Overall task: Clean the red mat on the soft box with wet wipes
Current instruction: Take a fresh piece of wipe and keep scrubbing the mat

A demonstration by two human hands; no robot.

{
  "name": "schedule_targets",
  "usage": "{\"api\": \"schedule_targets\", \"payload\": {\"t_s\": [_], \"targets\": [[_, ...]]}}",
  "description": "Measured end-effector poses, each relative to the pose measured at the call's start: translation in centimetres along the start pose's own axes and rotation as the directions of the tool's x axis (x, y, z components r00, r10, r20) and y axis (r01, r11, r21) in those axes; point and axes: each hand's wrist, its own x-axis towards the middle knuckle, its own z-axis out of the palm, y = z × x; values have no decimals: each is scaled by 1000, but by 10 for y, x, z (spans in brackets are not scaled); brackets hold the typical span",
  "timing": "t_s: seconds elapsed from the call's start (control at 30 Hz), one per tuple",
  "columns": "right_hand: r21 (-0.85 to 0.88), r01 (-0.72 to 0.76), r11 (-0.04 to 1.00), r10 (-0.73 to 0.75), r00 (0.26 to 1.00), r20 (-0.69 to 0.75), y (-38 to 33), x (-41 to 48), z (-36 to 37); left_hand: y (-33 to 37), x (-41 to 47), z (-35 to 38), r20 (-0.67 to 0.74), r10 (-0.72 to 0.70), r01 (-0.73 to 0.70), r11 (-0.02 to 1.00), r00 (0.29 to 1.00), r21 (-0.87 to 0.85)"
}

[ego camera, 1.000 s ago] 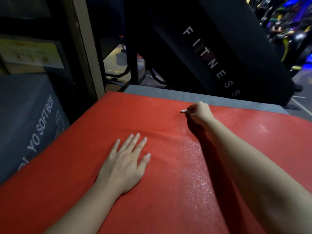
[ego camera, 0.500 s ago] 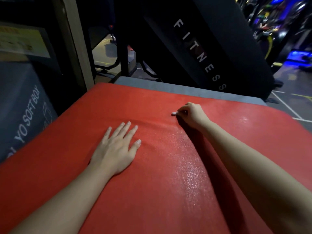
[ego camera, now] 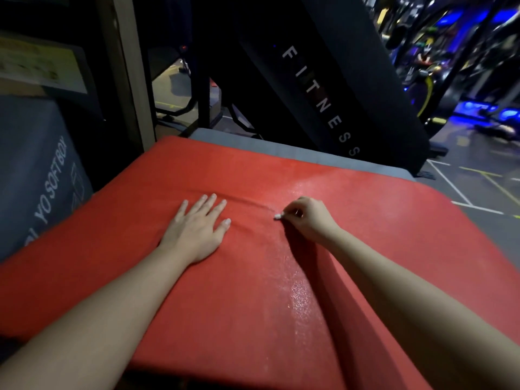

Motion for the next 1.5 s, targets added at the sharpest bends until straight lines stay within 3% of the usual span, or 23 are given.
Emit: {"api": "schedule_targets", "payload": {"t_s": [0.27,0.47,0.73,0.83,0.97,1.07,1.2,1.3,1.4,1.5], "targets": [[116,115,987,-140,960,244,-35,-124,-18,5,-18,-13,40,-6,7,1000,999,-30],[113,6,994,4,996,-90,-41,-132,2,12,-60,-24,175,-40,52,997,984,-60],[94,173,980,-188,965,184,-84,-209,-12,0,-134,-36,182,-12,24,998,983,-62],[125,210,970,-224,968,112,-87,-229,-10,-4,-157,-38,161,16,-2,996,987,-87],[114,133,985,-129,991,-40,-79,-236,-9,-11,-183,-44,139,99,-84,990,985,-113],[86,155,984,-158,987,21,-80,-245,-13,-18,-203,-48,228,190,-169,980,955,-106],[95,259,961,-266,961,71,-90,-265,-7,-17,-215,-47,275,234,-264,961,933,79],[-54,356,933,-359,932,-47,-92,-276,4,-12,-219,-45,237,234,-279,944,943,178],[-355,332,874,-348,937,21,-96,-283,16,-10,-220,-46,222,236,-282,937,946,205],[-478,271,836,-269,960,74,-88,-284,23,-5,-220,-47,199,234,-271,944,952,187]]}}
